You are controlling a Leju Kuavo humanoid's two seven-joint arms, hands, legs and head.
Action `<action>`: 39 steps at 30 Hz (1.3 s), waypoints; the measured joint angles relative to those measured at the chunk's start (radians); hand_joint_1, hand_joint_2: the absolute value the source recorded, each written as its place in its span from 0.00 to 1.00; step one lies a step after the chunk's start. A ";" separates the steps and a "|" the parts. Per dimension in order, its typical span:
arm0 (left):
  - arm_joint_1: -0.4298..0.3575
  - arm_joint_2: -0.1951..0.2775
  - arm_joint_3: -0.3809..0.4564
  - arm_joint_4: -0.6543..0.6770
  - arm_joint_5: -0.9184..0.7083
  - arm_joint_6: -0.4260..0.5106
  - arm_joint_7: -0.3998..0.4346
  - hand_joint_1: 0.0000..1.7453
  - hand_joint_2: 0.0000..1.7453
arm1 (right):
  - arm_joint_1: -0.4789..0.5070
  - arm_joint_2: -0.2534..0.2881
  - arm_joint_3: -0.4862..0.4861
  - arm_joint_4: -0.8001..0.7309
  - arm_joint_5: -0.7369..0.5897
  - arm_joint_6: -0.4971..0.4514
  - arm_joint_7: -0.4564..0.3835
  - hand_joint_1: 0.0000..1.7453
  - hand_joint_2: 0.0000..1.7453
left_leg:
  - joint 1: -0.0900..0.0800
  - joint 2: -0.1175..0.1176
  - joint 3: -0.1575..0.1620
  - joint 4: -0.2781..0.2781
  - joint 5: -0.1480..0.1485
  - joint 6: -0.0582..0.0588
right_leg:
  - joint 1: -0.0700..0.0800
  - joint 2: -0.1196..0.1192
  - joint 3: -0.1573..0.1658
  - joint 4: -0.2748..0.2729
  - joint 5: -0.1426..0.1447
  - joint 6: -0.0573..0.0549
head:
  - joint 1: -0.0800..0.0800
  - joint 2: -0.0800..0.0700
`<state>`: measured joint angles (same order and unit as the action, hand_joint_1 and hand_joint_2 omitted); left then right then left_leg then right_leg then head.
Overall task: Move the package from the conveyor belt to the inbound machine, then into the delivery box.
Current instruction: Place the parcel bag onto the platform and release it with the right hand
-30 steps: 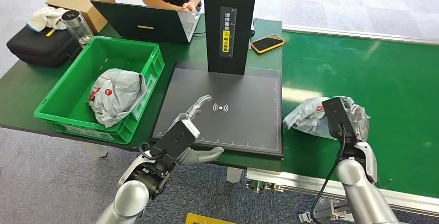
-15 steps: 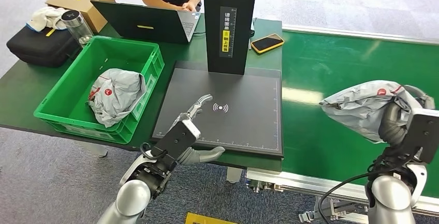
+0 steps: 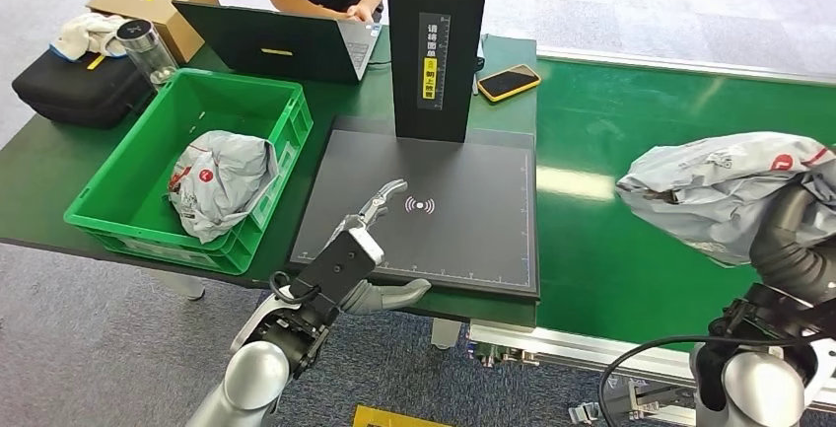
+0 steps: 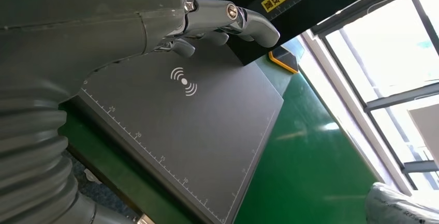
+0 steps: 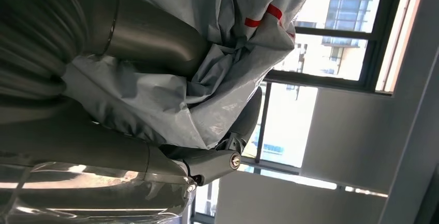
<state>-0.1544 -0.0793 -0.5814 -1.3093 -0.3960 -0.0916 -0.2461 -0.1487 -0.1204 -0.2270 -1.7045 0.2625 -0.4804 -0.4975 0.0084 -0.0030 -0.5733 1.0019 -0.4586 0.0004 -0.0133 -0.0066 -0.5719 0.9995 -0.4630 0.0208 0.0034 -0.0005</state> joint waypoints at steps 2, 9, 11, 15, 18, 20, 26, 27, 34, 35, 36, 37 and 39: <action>0.001 0.000 0.000 0.000 0.000 0.001 0.000 0.00 1.00 | -0.001 0.003 0.015 -0.005 -0.002 0.024 0.009 1.00 1.00 | 0.000 0.000 0.000 0.000 0.000 0.000 | 0.000 0.000 0.000 0.000 0.000 0.000 | 0.000 0.000; 0.004 -0.002 0.000 0.000 -0.002 -0.005 -0.002 0.00 1.00 | -0.031 0.005 0.100 0.009 -0.004 0.131 0.071 1.00 1.00 | 0.000 0.000 0.000 0.000 0.000 0.000 | 0.000 0.000 0.000 0.000 0.000 0.000 | 0.000 0.000; 0.000 -0.005 -0.001 0.000 -0.004 -0.014 -0.002 0.00 1.00 | -0.060 0.004 0.127 0.032 -0.010 0.163 0.096 1.00 1.00 | 0.000 0.000 0.000 0.000 0.000 -0.001 | 0.000 0.000 0.000 0.001 0.000 0.000 | 0.000 0.000; -0.017 -0.010 -0.003 0.006 -0.004 -0.027 -0.001 0.00 1.00 | -0.111 -0.002 0.179 0.097 -0.023 0.194 0.121 1.00 1.00 | 0.000 0.001 0.000 0.000 0.001 -0.001 | 0.000 0.000 0.000 0.001 0.000 0.000 | 0.000 0.000; -0.021 -0.010 -0.004 0.008 -0.003 -0.031 -0.001 0.00 1.00 | -0.135 -0.009 0.211 0.134 -0.020 0.204 0.130 1.00 1.00 | 0.000 0.001 0.000 0.000 0.001 -0.001 | 0.000 0.000 0.000 0.001 0.000 0.000 | 0.000 0.000; -0.024 -0.010 -0.006 0.011 -0.002 -0.033 -0.004 0.00 1.00 | -0.156 -0.014 0.235 0.166 -0.018 0.212 0.140 1.00 1.00 | 0.000 0.001 0.000 0.000 0.001 -0.001 | 0.000 0.000 0.000 0.001 0.000 0.000 | 0.000 0.000; -0.037 -0.010 -0.019 0.025 0.006 -0.036 -0.014 0.00 1.00 | -0.252 -0.028 0.293 0.285 -0.024 0.240 0.176 1.00 1.00 | 0.000 0.001 0.000 0.000 0.001 -0.001 | 0.000 0.001 0.000 0.001 0.001 0.000 | 0.000 0.000; -0.042 -0.010 -0.022 0.028 0.008 -0.037 -0.014 0.00 1.00 | -0.273 -0.029 0.303 0.312 -0.029 0.247 0.182 1.00 1.00 | 0.000 0.001 0.000 0.000 0.002 -0.002 | 0.000 0.001 0.000 0.001 0.001 -0.001 | 0.000 0.000; -0.068 -0.010 -0.035 0.039 0.020 -0.048 -0.012 0.00 1.00 | -0.414 -0.032 0.369 0.483 -0.045 0.280 0.211 1.00 1.00 | 0.000 0.001 0.000 0.000 0.003 -0.002 | 0.000 0.000 -0.001 0.002 0.002 -0.001 | 0.000 0.000; -0.071 -0.010 -0.037 0.040 0.022 -0.049 -0.011 0.00 1.00 | -0.427 -0.032 0.377 0.500 -0.045 0.282 0.212 1.00 1.00 | 0.000 0.001 0.000 0.000 0.003 -0.002 | 0.000 0.000 -0.001 0.002 0.002 -0.001 | 0.000 0.000; -0.074 -0.010 -0.040 0.041 0.023 -0.051 -0.011 0.00 1.00 | -0.438 -0.032 0.384 0.514 -0.045 0.283 0.213 1.00 1.00 | 0.000 0.001 0.000 0.000 0.003 -0.002 | 0.000 0.000 -0.001 0.002 0.002 -0.001 | 0.000 0.000; -0.078 -0.010 -0.043 0.042 0.025 -0.053 -0.011 0.00 1.00 | -0.447 -0.032 0.394 0.531 -0.045 0.284 0.213 1.00 1.00 | 0.000 0.001 0.000 0.000 0.003 -0.002 | 0.000 0.000 -0.001 0.002 0.002 -0.001 | 0.000 0.000; -0.085 -0.010 -0.049 0.045 0.028 -0.055 -0.010 0.00 1.00 | -0.471 -0.031 0.413 0.558 -0.047 0.287 0.213 1.00 1.00 | 0.000 0.001 -0.001 0.000 0.003 -0.002 | 0.000 0.000 -0.001 0.002 0.002 -0.001 | 0.000 0.000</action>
<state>-0.2397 -0.0896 -0.6301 -1.2642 -0.3678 -0.1463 -0.2565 -0.6193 -0.1513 0.1865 -1.1463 0.2154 -0.1930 -0.2850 0.0084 -0.0023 -0.5740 1.0020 -0.4560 -0.0014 -0.0132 -0.0062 -0.5733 1.0014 -0.4614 0.0195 0.0031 -0.0006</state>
